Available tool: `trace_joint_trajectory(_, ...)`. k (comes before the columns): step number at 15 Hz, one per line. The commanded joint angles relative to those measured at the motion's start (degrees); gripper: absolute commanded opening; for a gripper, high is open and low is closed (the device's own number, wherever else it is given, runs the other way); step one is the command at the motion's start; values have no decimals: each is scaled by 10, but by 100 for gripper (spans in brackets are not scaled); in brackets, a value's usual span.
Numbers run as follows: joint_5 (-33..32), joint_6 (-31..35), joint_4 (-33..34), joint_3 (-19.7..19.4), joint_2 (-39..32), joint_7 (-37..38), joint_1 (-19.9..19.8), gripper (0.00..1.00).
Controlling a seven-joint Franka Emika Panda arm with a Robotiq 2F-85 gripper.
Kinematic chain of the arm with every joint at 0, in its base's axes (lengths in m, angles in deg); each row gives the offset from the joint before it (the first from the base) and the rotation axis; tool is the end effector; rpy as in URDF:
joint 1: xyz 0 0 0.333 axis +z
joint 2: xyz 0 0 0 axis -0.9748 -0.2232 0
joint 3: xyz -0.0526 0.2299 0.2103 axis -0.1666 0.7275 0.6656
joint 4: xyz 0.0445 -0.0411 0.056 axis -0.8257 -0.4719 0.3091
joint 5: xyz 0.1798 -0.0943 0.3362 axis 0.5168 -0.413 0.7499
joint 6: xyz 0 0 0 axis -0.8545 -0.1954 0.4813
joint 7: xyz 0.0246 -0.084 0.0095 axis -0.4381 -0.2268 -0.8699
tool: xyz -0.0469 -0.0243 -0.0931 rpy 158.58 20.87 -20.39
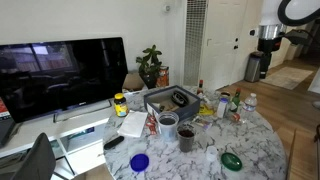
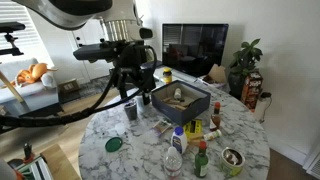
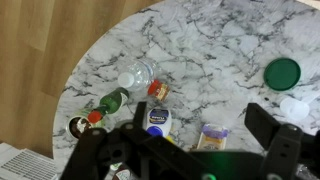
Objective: Pick up the clear measuring spoon and scoop some of the substance in the clear cup, pour out the substance into the silver cup and put the clear measuring spoon back on the table
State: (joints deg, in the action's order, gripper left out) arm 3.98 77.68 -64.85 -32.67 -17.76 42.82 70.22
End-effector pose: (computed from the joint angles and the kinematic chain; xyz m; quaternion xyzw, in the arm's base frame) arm 0.3581 -0.1114 0.4292 0.9937 0.0778 -0.0366 0.0720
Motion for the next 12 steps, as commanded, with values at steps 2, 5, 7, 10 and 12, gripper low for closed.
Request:
trace_joint_trajectory(2, -1, -1, 1, -2, 0, 1, 2, 100)
trace_joint_trajectory(5, -1, -1, 1, -2, 0, 1, 2, 100)
trace_joint_trajectory(7, -1, -1, 1, -2, 0, 1, 2, 100)
trace_joint_trajectory(10, -1, -1, 1, -2, 0, 1, 2, 100)
trace_joint_trajectory(12, 6, 5, -3, 0, -8, -12, 15, 100)
